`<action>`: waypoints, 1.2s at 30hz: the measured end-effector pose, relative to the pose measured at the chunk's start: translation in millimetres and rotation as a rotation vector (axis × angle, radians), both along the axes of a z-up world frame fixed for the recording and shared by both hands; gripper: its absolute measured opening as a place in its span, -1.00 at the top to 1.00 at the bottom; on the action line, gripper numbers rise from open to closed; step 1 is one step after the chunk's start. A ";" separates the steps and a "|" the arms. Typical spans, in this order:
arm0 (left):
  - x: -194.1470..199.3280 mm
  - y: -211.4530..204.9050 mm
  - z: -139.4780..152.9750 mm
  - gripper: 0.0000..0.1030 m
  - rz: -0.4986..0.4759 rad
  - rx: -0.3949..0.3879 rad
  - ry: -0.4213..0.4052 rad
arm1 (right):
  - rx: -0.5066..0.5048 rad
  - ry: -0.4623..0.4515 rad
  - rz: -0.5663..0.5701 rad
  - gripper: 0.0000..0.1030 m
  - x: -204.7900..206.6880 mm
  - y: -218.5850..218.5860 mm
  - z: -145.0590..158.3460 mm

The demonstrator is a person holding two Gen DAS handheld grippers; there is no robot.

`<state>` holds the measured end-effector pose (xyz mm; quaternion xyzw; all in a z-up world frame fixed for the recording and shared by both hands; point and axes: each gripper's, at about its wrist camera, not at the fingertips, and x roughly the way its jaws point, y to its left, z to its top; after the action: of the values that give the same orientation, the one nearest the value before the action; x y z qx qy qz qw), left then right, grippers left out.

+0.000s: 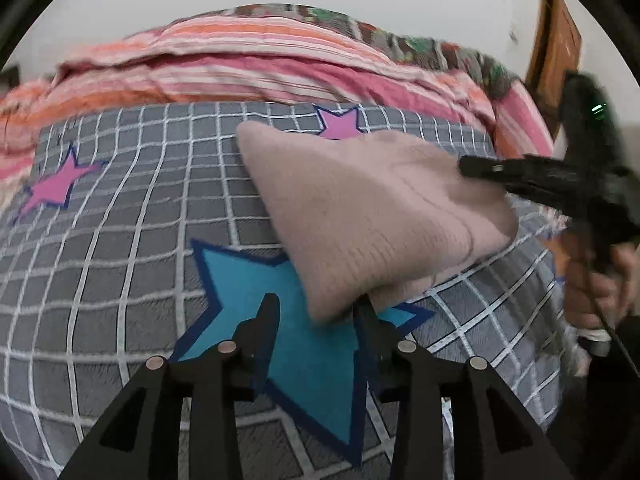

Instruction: Fold small clothes

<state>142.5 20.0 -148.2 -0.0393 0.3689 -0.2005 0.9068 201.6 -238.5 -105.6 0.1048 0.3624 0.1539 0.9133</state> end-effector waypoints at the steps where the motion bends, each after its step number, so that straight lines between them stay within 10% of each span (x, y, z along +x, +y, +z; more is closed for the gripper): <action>1: -0.5 4.6 0.5 0.28 0.007 -0.024 0.007 | -0.009 0.011 -0.012 0.55 10.6 1.2 -2.0; 5: -4.7 17.5 9.3 0.09 0.035 -0.064 -0.021 | -0.032 0.112 -0.069 0.72 45.5 3.2 -19.5; 10: 4.2 20.0 20.7 -0.04 0.037 -0.064 -0.061 | 0.022 -0.102 -0.022 0.76 13.8 -8.4 1.2; 15: 40.0 5.9 33.9 -0.04 0.044 -0.079 -0.073 | -0.042 0.085 -0.123 0.70 35.4 -17.0 -39.5; 24: 108.2 -26.9 25.2 -0.04 0.120 0.003 0.002 | -0.126 -0.058 -0.088 0.47 39.3 2.1 6.4; 36: 103.3 -45.5 1.7 -0.13 0.143 0.115 -0.043 | -0.227 0.030 -0.102 0.47 57.1 18.3 -38.6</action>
<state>245.9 -25.6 -146.6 -0.0091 0.3564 -0.1145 0.9273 258.7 -220.2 -144.2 0.0214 0.3851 0.0635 0.9205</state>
